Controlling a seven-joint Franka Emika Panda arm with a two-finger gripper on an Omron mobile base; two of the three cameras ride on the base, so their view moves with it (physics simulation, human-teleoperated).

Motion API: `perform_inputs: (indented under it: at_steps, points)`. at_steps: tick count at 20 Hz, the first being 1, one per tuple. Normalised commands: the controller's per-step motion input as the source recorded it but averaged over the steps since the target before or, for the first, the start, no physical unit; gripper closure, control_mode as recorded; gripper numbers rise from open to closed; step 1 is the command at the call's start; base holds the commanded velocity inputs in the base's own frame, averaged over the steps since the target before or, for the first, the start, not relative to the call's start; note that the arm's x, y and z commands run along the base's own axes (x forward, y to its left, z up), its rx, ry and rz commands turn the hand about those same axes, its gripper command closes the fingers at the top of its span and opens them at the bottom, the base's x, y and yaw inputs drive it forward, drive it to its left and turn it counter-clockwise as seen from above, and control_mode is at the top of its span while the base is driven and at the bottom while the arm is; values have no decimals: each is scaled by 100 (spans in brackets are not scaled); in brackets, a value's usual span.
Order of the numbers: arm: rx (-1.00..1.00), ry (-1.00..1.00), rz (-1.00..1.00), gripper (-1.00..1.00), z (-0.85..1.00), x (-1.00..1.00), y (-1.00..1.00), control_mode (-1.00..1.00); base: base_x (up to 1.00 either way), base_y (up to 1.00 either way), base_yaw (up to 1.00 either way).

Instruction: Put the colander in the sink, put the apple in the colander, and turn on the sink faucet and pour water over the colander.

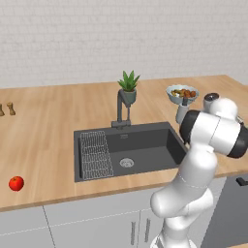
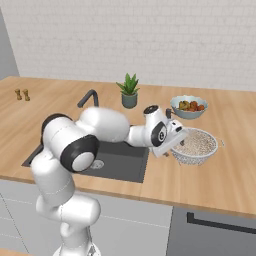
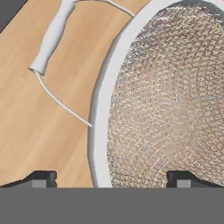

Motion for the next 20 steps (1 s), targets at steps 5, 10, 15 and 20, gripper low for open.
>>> perform_inputs:
  at_steps: [5,10,15,20]
  points:
    - [0,0,0,-100,-10,25,-9,-100,0,0,0]
    - [0,0,0,-100,-15,15,-11,-100,0,0,0]
    - [0,0,0,-100,-30,0,-2,-100,0,0,0]
    - [0,0,0,100,-32,-2,0,-100,0,0,0]
